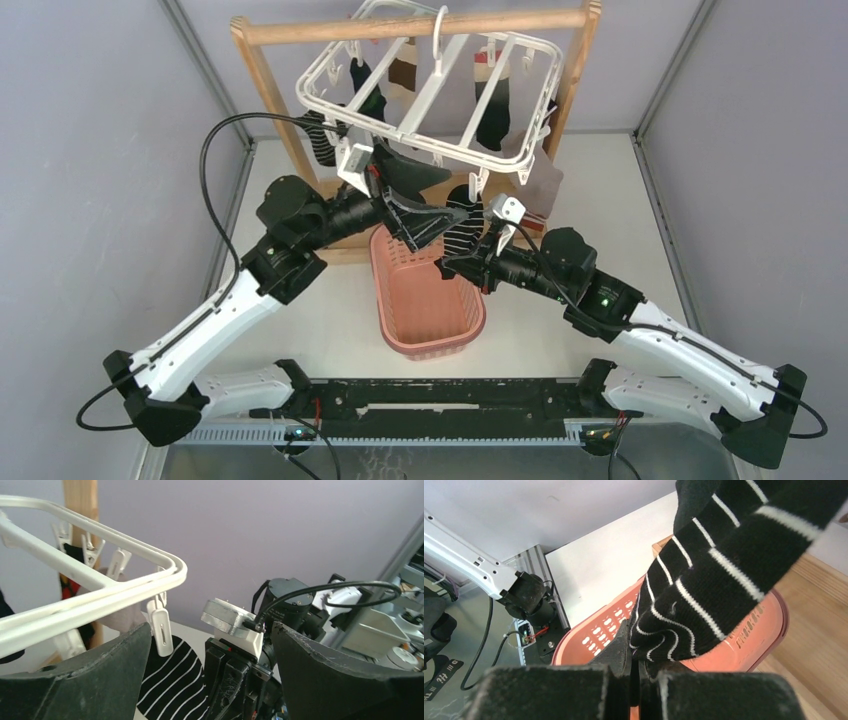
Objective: Remove the socks clipped to the hanger
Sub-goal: Remove the sock from the hanger.
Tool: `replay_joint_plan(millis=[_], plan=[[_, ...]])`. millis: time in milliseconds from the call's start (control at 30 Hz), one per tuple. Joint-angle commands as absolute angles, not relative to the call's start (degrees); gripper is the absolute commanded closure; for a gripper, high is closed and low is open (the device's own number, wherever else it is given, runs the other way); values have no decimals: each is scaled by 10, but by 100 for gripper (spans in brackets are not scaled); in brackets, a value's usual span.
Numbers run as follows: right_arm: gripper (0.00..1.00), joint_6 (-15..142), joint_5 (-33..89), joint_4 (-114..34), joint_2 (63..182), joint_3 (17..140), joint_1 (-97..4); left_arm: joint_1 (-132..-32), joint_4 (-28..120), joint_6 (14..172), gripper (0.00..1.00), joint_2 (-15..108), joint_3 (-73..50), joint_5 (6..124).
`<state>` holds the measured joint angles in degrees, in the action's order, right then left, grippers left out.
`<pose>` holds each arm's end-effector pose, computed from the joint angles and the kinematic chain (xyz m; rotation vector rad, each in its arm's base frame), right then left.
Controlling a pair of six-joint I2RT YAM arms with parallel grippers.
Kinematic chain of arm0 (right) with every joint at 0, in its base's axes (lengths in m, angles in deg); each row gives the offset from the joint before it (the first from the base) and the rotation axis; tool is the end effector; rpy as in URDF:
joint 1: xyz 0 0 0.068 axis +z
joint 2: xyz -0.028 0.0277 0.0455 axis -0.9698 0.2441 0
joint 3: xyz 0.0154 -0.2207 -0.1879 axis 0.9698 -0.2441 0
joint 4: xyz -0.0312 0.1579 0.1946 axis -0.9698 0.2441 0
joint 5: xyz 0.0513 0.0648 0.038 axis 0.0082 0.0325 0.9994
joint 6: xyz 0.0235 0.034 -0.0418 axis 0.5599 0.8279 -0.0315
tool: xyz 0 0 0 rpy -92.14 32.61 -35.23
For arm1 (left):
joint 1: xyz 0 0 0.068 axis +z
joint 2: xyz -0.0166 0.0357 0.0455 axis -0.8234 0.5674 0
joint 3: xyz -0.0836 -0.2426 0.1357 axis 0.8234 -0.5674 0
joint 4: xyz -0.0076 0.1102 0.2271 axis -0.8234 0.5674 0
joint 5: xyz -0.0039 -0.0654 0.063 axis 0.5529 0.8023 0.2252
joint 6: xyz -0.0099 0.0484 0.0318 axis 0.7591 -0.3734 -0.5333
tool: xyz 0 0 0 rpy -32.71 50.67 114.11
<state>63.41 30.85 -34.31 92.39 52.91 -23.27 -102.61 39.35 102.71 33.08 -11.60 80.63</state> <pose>0.1102 0.1575 0.3748 -0.8304 1.5765 0.9231 0.1335 -0.1693 0.4995 0.6783 1.2000 -1.2712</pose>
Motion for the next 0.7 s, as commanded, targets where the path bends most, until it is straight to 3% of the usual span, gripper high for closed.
replay_joint_plan(millis=[0,467,667], plan=[[100,628,319,-356,922,557,-229,-1018,346,1047,8,350,-111,884],[100,629,322,-349,917,560,-228,-1005,382,1046,12,362,-118,812],[100,638,315,-352,914,559,-227,-1005,385,1043,11,291,-206,755]])
